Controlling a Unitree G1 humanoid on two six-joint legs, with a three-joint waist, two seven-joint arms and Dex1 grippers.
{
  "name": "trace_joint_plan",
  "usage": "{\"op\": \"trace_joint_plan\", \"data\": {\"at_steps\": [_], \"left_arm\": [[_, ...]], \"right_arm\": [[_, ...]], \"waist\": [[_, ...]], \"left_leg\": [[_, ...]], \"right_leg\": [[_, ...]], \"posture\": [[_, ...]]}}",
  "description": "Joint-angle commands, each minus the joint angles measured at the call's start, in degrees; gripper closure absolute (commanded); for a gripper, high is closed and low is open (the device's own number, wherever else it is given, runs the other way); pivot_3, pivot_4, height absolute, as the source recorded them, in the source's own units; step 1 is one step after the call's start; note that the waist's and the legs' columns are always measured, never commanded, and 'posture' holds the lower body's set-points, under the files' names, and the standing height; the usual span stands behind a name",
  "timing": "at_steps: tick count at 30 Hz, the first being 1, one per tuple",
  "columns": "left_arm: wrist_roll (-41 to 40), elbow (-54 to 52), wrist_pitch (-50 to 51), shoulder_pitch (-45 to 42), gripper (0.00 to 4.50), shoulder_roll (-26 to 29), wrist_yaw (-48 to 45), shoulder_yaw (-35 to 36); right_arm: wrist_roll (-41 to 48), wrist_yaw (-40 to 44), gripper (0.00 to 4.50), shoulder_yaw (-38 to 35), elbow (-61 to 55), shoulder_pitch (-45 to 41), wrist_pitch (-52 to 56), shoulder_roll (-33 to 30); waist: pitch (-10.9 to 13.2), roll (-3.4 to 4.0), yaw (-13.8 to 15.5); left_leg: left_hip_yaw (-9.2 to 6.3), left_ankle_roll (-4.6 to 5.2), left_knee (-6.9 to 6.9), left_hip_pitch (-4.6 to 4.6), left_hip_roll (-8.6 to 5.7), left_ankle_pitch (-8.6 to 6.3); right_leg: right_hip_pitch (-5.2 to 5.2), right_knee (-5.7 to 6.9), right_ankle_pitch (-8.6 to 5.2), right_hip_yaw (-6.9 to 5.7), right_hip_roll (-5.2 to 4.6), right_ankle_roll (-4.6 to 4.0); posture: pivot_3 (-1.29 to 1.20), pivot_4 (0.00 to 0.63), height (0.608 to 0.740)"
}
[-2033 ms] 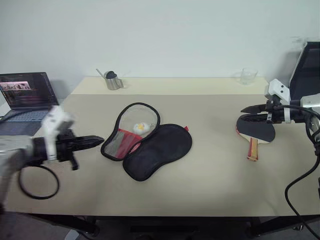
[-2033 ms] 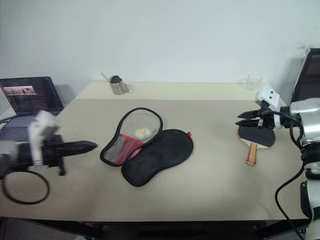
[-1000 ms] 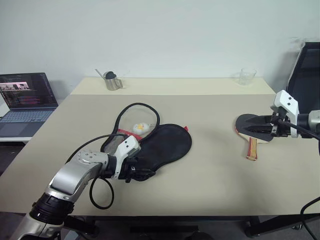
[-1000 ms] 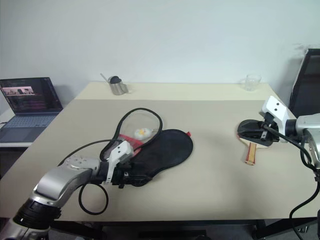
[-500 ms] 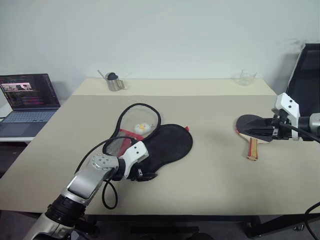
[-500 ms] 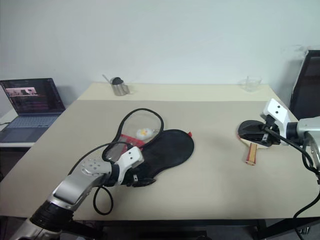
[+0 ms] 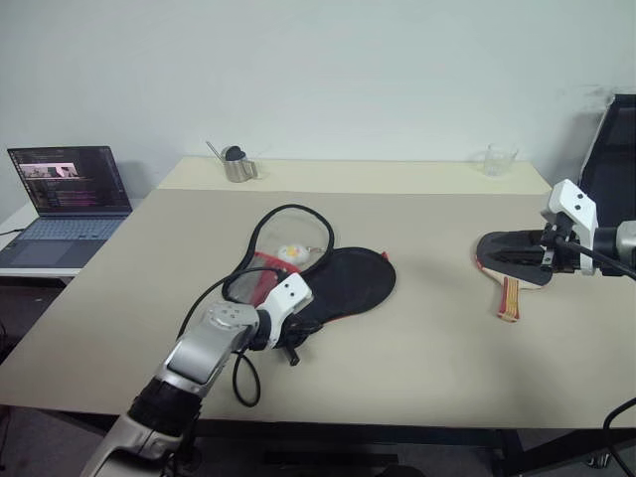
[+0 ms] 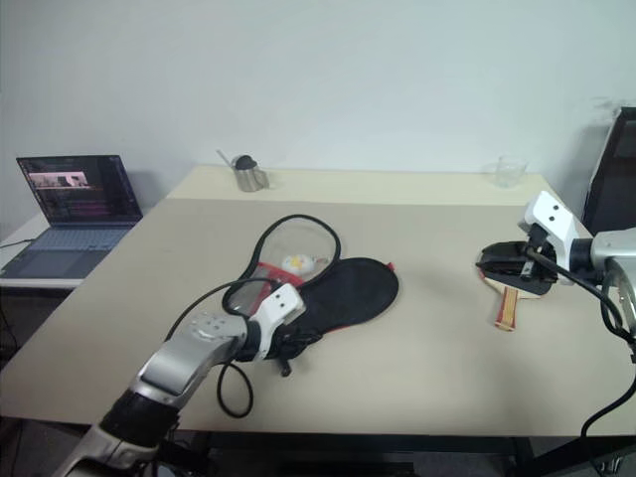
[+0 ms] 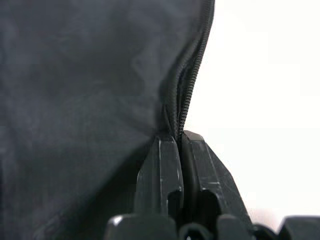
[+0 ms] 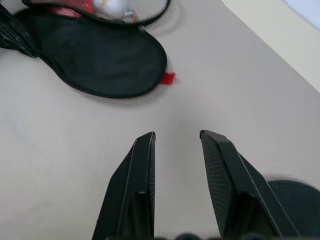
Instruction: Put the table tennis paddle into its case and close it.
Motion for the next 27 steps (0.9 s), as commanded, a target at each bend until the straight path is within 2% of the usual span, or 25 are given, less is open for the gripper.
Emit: {"op": "trace_joint_plan", "data": {"at_steps": [1, 5, 8, 13, 17, 22, 27], "left_arm": [[0.44, 2.78, -0.35, -4.99, 4.46, -3.97, 2.90, 0.91], [1.44, 8.35, 0.64, -9.86, 4.46, -8.81, 6.92, 1.42], [4.29, 14.61, 1.50, -14.40, 4.46, -14.48, 13.59, 0.71], [7.45, 25.88, -1.28, -20.78, 4.46, -21.12, 20.01, 1.26], [9.46, 34.13, -3.59, -25.44, 4.46, -24.18, 23.67, 1.58], [8.69, 50.67, -8.07, -35.84, 4.46, -31.11, 30.00, 5.90], [8.22, 61.34, -12.45, -42.58, 4.46, -35.50, 32.61, 9.60]], "right_arm": [[-0.41, -0.37, 3.01, -0.08, 0.34, -2.43, -1.55, 0.04], [-0.34, -0.36, 3.01, 0.45, 0.38, -2.94, -1.58, 0.41], [-0.09, -0.39, 3.01, 0.54, -0.20, -2.94, -1.23, 0.35], [0.08, -0.59, 3.01, 0.69, -0.78, -2.80, -0.98, 0.43], [0.14, -0.82, 3.01, 0.97, -1.02, -2.89, -0.90, 0.64], [-0.09, -0.94, 3.01, 1.91, -0.87, -3.77, -1.35, 1.66], [-0.22, -0.94, 3.01, 2.66, -0.84, -4.55, -1.52, 2.52]], "waist": [[0.02, -0.04, 0.04], [0.03, -0.05, 0.34], [0.03, -0.05, 0.54], [0.04, -0.07, 0.52], [0.06, -0.10, 0.53], [0.13, -0.21, 0.60], [0.15, -0.24, 0.54]], "left_leg": [[0.00, 0.00, 0.01, -0.06, -0.01, 0.00], [-0.01, 0.07, 0.00, -0.25, -0.05, -0.04], [0.00, 0.10, 0.01, -0.41, -0.06, -0.07], [0.01, 0.13, 0.01, -0.43, -0.07, -0.08], [0.00, 0.12, 0.01, -0.43, -0.08, -0.08], [0.00, 0.12, 0.04, -0.48, -0.14, -0.08], [0.04, 0.19, -0.02, -0.54, -0.18, -0.14]], "right_leg": [[-0.05, -0.02, 0.01, 0.00, 0.01, 0.02], [-0.14, -0.10, 0.04, -0.03, 0.11, 0.07], [-0.31, -0.10, 0.04, -0.01, 0.33, 0.07], [-0.33, -0.12, 0.04, 0.01, 0.36, 0.07], [-0.33, -0.11, 0.05, -0.01, 0.37, 0.08], [-0.34, -0.14, 0.06, -0.02, 0.36, 0.12], [-0.34, -0.36, 0.07, 0.01, 0.35, 0.16]], "posture": [[0.00, 0.150, 0.740], [0.00, 0.150, 0.740], [0.00, 0.150, 0.740], [0.00, 0.150, 0.740], [0.00, 0.150, 0.740], [0.00, 0.150, 0.740], [0.00, 0.150, 0.740]]}}
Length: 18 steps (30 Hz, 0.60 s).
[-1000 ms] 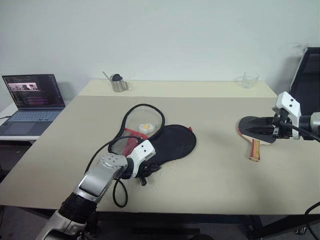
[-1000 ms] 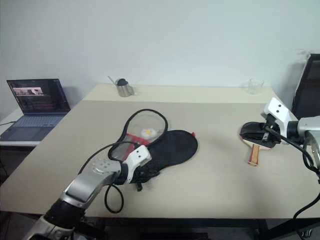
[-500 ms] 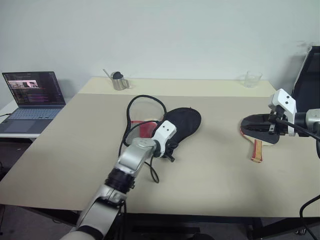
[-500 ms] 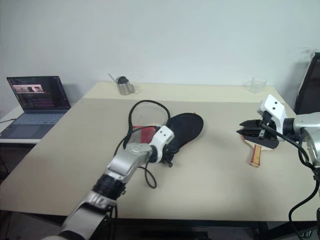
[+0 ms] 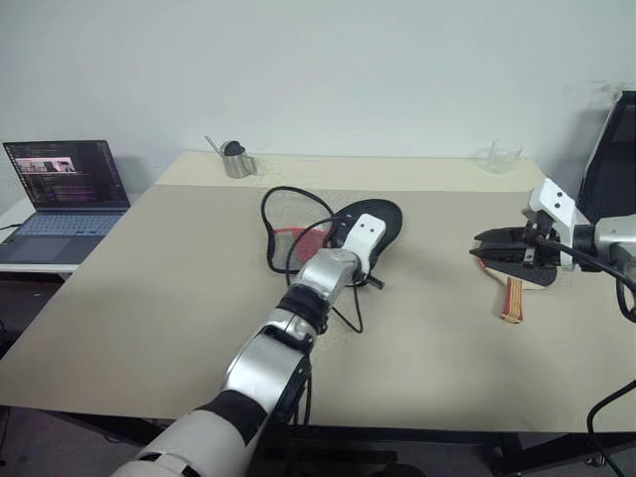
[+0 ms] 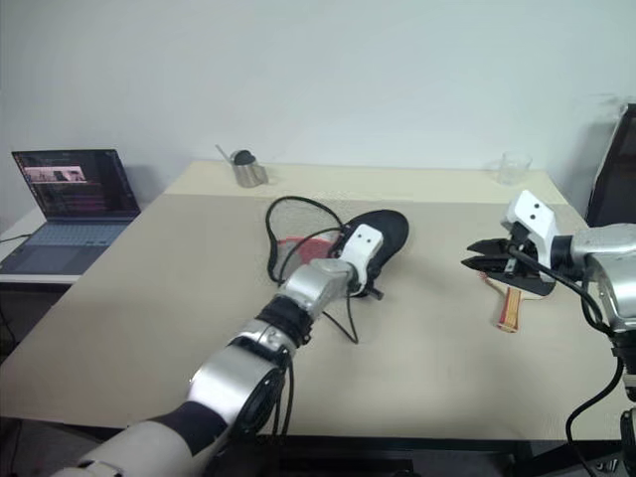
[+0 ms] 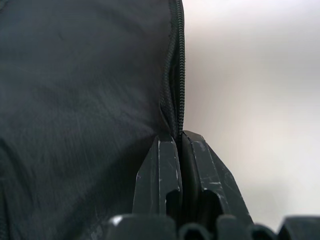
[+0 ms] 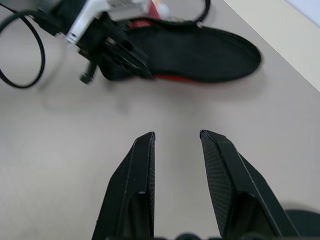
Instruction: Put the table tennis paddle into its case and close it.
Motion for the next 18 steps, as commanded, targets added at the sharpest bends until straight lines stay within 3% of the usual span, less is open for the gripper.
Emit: {"op": "trace_joint_plan", "data": {"at_steps": [1, 8, 18], "left_arm": [[-0.53, 5.28, -4.00, -4.78, 4.46, -2.46, 2.41, 2.91], [-0.39, 13.12, -8.19, -9.62, 4.46, -6.59, 10.36, 6.90], [-1.72, 17.24, -11.28, -13.74, 4.46, -11.04, 13.14, 10.83]], "right_arm": [[-0.10, 0.07, 3.01, -0.54, -1.51, -1.76, -0.92, -0.09], [-0.11, 0.14, 3.01, 0.49, -1.86, -2.57, -1.01, 0.82], [0.08, -0.22, 3.01, 4.06, -4.61, -4.64, -0.29, 7.14]], "waist": [[0.02, -0.02, 0.00], [0.06, -0.06, -0.12], [0.07, -0.07, -0.18]], "left_leg": [[-0.01, 0.00, -0.02, -0.01, 0.01, -0.01], [0.01, -0.01, -0.04, -0.02, 0.01, -0.02], [0.01, -0.03, -0.04, -0.01, 0.02, -0.01]], "right_leg": [[0.00, -0.02, -0.01, -0.01, 0.00, 0.01], [-0.03, -0.03, -0.01, 0.01, 0.01, 0.02], [-0.05, 0.00, -0.01, -0.01, 0.01, 0.02]], "posture": [[0.00, 0.150, 0.740], [0.00, 0.150, 0.740], [0.00, 0.150, 0.740]]}}
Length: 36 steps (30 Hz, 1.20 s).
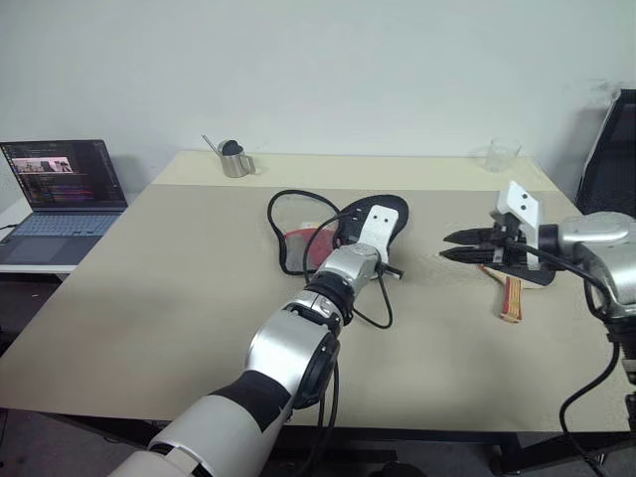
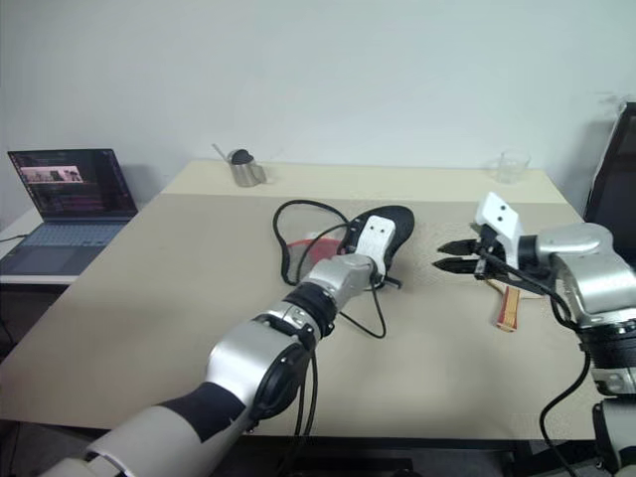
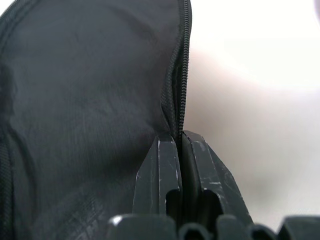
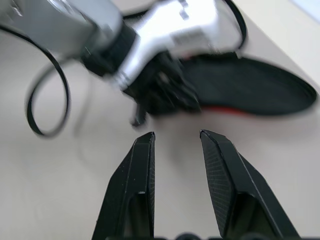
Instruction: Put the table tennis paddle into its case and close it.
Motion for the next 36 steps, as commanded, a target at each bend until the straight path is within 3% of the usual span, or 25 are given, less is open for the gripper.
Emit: {"op": "trace_joint_plan", "data": {"at_steps": [1, 13, 24, 36], "left_arm": [[-0.57, -0.05, -1.85, -4.48, 4.46, -5.41, 1.57, 1.53], [-3.73, 1.29, -1.34, -7.01, 4.46, -8.64, 5.09, 6.70], [-3.18, 1.80, -2.23, -3.52, 4.46, -10.91, 3.90, 5.98], [-1.57, 3.04, -4.70, -0.73, 4.46, -15.32, 5.38, 4.02]], "right_arm": [[0.01, 0.03, 3.01, 0.66, -2.90, -1.58, -0.19, 0.88], [-0.37, -0.79, 3.01, 4.66, -5.44, -3.40, 0.64, 6.30], [-2.64, -4.47, 3.01, -0.70, -2.94, -4.80, -0.56, -1.15], [-0.97, -4.20, 3.01, -4.53, -8.28, -0.46, 3.26, -8.35]], "waist": [[0.01, -0.01, 0.03], [0.01, -0.02, -0.19], [0.02, -0.03, -0.12], [0.03, -0.04, -0.67]], "left_leg": [[0.00, 0.00, 0.00, -0.01, 0.00, 0.00], [0.00, -0.02, 0.01, 0.00, 0.02, 0.00], [0.04, -0.02, 0.01, 0.00, 0.00, -0.01], [0.06, -0.03, -0.02, 0.00, 0.01, -0.01]], "right_leg": [[0.00, 0.00, 0.00, 0.00, 0.00, 0.00], [-0.01, 0.04, 0.00, -0.01, 0.00, 0.00], [-0.02, 0.04, 0.00, 0.01, -0.03, 0.00], [-0.05, 0.05, 0.00, 0.04, -0.03, 0.00]], "posture": [[0.00, 0.150, 0.740], [0.00, 0.150, 0.740], [0.00, 0.150, 0.740], [0.00, 0.150, 0.740]]}}
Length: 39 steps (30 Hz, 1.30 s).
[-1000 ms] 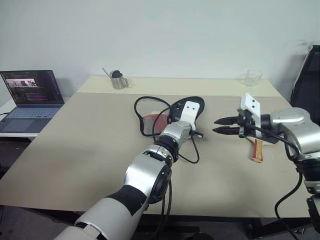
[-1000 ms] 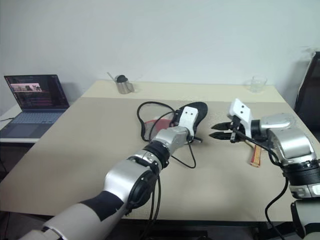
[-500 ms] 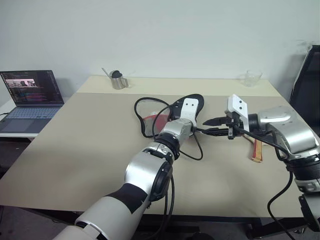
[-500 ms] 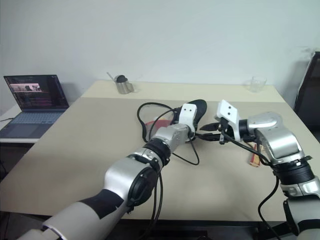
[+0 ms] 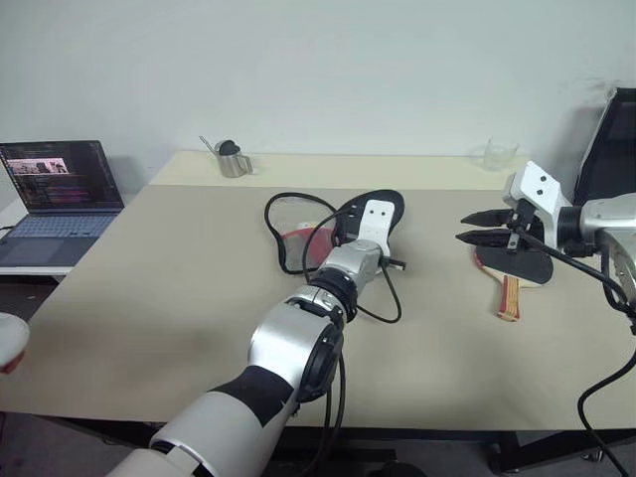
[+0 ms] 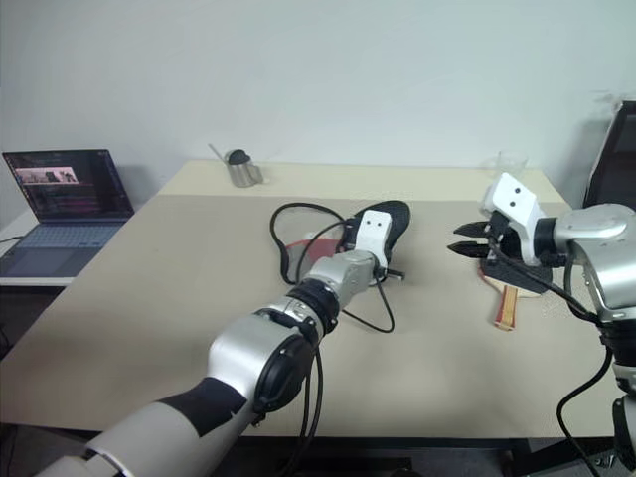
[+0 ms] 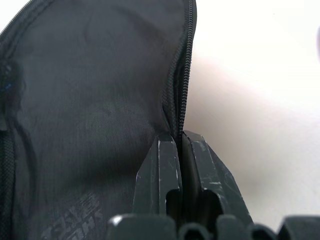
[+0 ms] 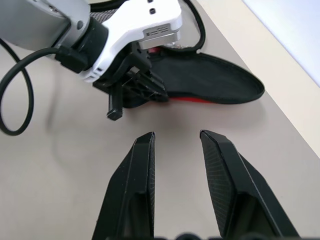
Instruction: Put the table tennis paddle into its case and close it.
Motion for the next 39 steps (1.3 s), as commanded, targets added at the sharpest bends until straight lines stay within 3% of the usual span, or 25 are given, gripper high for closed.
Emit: {"op": "trace_joint_plan", "data": {"at_steps": [1, 12, 16, 23, 30, 39], "left_arm": [[0.32, -0.37, -2.06, 1.25, 4.46, -15.06, 0.50, -0.40], [0.62, -0.03, -1.44, 1.55, 4.46, -17.21, -0.59, -1.60], [1.45, 0.12, -0.45, 1.89, 3.39, -17.11, -3.13, -3.08], [0.87, -0.14, -1.43, 2.89, 0.91, -16.03, -0.74, -2.78], [2.40, -1.09, -2.38, 1.91, 0.91, -11.85, -6.06, -4.83], [0.39, -0.40, -0.69, 2.75, 0.91, -4.95, 1.03, -0.03]], "right_arm": [[1.03, -0.39, 3.01, -3.18, -3.67, -0.31, 1.68, -1.83], [1.82, -1.85, 3.01, -3.73, -6.99, 0.34, 4.58, -1.19], [2.00, -2.16, 3.01, -3.37, -7.00, 0.39, 4.42, -0.55], [2.01, -2.54, 3.01, -2.67, -5.98, -0.37, 3.71, 0.77], [1.43, -2.40, 3.01, -2.58, -3.85, -0.99, 2.02, 1.73], [0.96, -2.65, 3.01, -1.84, -2.59, -1.52, 0.74, 3.16]], "waist": [[0.00, 0.00, -0.19], [0.01, -0.01, -0.40], [0.01, -0.01, -0.41], [0.01, -0.01, -0.47], [0.01, -0.01, -0.47], [0.00, -0.01, -0.56]], "left_leg": [[0.00, 0.00, 0.00, 0.00, 0.00, 0.00], [0.01, 0.00, 0.00, 0.00, -0.01, 0.00], [0.00, 0.00, -0.01, 0.00, -0.01, 0.00], [0.00, 0.00, 0.00, 0.00, 0.01, 0.00], [0.01, 0.00, 0.00, -0.01, -0.01, 0.00], [0.01, 0.00, 0.00, 0.00, 0.01, 0.00]], "right_leg": [[0.00, 0.00, 0.00, 0.00, 0.00, 0.00], [0.00, -0.01, 0.00, 0.01, 0.00, 0.00], [0.00, -0.01, 0.00, 0.00, 0.00, 0.00], [0.00, 0.00, 0.00, 0.01, 0.00, 0.00], [0.00, -0.01, 0.00, 0.00, 0.00, 0.00], [-0.01, 0.01, 0.00, 0.03, 0.01, 0.00]], "posture": [[0.00, 0.150, 0.740], [0.00, 0.150, 0.740], [0.00, 0.150, 0.740], [0.00, 0.150, 0.740], [0.00, 0.150, 0.740], [0.00, 0.150, 0.740]]}}
